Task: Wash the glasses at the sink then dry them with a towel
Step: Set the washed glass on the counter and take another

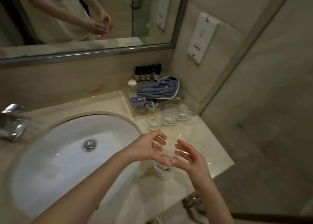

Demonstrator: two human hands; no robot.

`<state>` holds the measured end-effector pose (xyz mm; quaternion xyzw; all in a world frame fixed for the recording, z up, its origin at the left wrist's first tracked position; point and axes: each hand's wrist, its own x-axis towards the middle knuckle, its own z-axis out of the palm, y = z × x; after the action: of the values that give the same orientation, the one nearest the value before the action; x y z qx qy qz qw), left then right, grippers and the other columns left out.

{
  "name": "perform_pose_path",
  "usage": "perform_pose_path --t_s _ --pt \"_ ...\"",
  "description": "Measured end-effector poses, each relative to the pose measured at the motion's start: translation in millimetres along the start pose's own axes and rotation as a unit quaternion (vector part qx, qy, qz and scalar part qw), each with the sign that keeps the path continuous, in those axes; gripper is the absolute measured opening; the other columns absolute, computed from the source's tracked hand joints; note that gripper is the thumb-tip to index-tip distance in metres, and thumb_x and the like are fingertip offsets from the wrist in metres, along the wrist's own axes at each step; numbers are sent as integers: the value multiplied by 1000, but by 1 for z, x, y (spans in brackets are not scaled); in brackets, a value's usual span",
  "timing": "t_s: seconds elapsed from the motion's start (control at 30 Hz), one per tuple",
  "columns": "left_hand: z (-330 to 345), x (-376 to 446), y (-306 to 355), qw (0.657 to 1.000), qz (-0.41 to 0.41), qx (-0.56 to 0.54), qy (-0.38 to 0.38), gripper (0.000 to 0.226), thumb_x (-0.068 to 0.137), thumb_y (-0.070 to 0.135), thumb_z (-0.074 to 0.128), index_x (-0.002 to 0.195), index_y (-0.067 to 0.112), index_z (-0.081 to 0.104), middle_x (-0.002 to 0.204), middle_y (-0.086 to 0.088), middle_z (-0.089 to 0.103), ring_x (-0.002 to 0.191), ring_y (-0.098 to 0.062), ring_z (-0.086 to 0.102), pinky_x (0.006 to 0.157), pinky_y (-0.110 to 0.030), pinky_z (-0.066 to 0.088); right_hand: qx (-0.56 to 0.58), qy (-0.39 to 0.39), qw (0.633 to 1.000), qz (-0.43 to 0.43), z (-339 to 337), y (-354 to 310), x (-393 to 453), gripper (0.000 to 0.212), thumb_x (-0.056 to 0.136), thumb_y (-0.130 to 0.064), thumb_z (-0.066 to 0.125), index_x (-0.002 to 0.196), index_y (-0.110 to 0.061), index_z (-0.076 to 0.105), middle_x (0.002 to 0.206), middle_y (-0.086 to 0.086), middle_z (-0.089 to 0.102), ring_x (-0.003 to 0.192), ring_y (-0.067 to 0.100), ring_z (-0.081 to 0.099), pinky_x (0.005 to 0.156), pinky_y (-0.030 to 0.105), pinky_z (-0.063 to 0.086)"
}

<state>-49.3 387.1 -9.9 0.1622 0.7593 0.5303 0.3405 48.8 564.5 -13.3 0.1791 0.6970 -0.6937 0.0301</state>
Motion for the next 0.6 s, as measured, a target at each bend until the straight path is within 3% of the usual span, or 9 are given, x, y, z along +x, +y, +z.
perform_pose_path --t_s 0.1,0.23,0.4,0.6 --pt "28 41 22 998 27 64 7 76 51 18 96 113 31 52 116 7 58 105 -15 63 83 -23 54 -35 13 999 -15 -44 -1 22 74 55 -6 89 120 -27 62 119 -6 65 108 16 63 78 25 55" --pt "52 90 43 984 68 162 33 77 54 15 94 115 24 49 115 5 55 102 -13 61 77 -14 48 -62 11 998 -26 -86 -7 56 72 57 6 86 119 -21 60 118 -4 63 107 14 61 79 24 56" --pt "64 138 54 961 85 254 74 85 50 20 93 125 14 54 116 0 58 103 -16 58 87 -29 49 -119 17 992 -49 -114 -10 96 72 63 6 83 124 -20 56 122 -6 60 110 11 60 87 23 55" --pt "70 177 64 931 52 350 88 89 51 28 92 128 12 50 120 -6 49 105 -25 54 90 -39 48 -226 -6 971 -84 -131 -9 138 77 66 4 83 134 -12 52 121 2 54 103 10 56 80 10 50"
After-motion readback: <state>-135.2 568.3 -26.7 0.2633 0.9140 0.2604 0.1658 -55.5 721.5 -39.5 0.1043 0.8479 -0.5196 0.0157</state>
